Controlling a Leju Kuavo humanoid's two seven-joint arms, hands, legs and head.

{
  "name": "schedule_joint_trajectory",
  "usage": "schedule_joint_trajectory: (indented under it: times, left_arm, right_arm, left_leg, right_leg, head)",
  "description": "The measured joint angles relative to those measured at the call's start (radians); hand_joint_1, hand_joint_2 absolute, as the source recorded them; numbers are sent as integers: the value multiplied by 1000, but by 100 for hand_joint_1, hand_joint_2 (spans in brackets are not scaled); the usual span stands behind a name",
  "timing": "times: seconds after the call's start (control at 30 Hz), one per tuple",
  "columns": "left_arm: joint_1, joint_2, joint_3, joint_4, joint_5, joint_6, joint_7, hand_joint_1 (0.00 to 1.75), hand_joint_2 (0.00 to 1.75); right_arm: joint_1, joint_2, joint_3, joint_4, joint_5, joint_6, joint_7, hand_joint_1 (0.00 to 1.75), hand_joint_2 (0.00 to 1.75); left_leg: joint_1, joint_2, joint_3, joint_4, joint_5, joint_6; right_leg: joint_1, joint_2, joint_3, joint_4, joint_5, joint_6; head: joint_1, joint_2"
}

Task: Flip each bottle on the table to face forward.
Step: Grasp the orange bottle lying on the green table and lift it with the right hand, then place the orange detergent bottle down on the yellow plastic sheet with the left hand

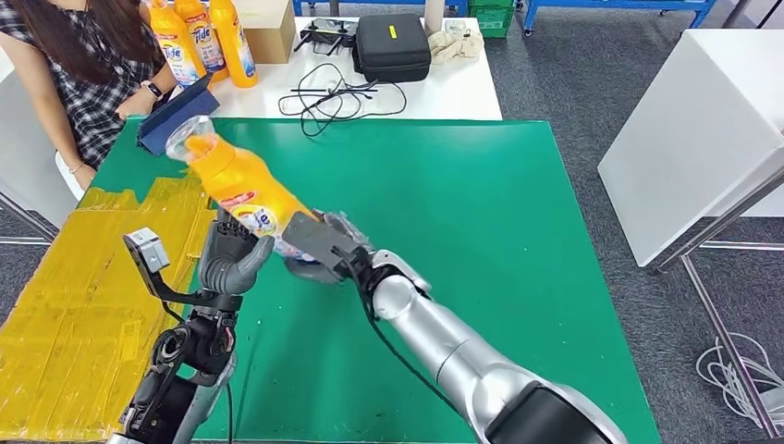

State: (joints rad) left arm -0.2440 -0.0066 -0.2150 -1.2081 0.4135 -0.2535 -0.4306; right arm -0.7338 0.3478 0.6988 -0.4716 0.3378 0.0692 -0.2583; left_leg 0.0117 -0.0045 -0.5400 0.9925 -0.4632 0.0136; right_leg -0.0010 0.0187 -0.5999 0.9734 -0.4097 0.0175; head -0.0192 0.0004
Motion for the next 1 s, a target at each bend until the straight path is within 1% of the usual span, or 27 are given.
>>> schedule_joint_trajectory:
  times: [0.1, 0.17, 0.3, 0.43, 0.57, 0.73, 1.0]
  left_arm:
    - [3, 5, 25, 22, 61, -28, 17, 0, 175]
    - [11, 8, 38, 31, 75, -42, 20, 0, 175]
    - [19, 9, 53, 42, 70, -38, 26, 0, 175]
    - [20, 9, 57, 51, 54, -23, 27, 0, 175]
    - [19, 8, 62, 55, 26, -6, 24, 175, 175]
    - [19, 8, 67, 55, -4, 0, 10, 175, 175]
    - [19, 8, 70, 55, -16, -1, 1, 175, 175]
  right_arm:
    - [26, 0, 140, -28, -40, -42, 20, 175, 175]
    - [32, -1, 203, -38, -57, -58, 31, 175, 175]
    - [27, -3, 274, -43, -81, -78, 48, 175, 175]
    - [15, -7, 319, -44, -92, -91, 59, 175, 175]
    - [8, -12, 345, -44, -100, -94, 65, 175, 175]
    - [5, -14, 362, -44, -111, -100, 67, 175, 175]
    - [5, -14, 363, -37, -117, -109, 61, 175, 175]
  left_leg:
    - [0, 0, 0, 0, 0, 0]
    - [0, 0, -1, 0, 0, 0]
    - [0, 1, -1, 0, 0, 0]
    - [-1, 0, -1, 0, 0, 0]
    - [-1, 0, -1, 0, 0, 0]
    - [-1, 0, -1, 0, 0, 0]
    - [-1, 0, -1, 0, 0, 0]
  right_leg:
    - [0, 0, -1, 0, 0, 0]
    - [0, 0, -2, 0, 0, 0]
    - [0, 0, -2, 0, 0, 0]
    - [0, 0, -2, 0, 0, 0]
    - [0, 0, -2, 0, 0, 0]
    - [0, 0, -2, 0, 0, 0]
    - [0, 0, -2, 0, 0, 0]
  head:
    - [-1, 0]
    - [0, 0]
    - [0, 0]
    - [0, 0]
    - [0, 0]
    - [0, 0]
    - [0, 0]
